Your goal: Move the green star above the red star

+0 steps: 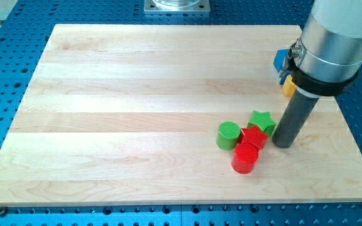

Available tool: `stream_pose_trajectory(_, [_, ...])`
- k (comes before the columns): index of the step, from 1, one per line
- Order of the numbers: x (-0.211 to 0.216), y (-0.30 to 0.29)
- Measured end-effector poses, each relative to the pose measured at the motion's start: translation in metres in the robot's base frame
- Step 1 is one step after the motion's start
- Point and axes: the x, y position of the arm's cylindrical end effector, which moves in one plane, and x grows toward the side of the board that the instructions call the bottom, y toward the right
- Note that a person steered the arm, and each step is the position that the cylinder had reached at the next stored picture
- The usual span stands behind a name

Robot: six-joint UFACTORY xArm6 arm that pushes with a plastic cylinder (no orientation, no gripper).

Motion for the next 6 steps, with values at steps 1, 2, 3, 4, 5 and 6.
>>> stream_pose_trajectory(1, [0.0, 0.0])
stream_pose_trajectory(2, [0.001, -0.001])
stream_pose_trajectory(3, [0.001, -0.001])
stream_pose_trajectory(4, [-0.004, -0.017])
stream_pose_trajectory(5, [-0.007, -0.027])
stream_pose_trajectory(6, [-0.011, 0.021])
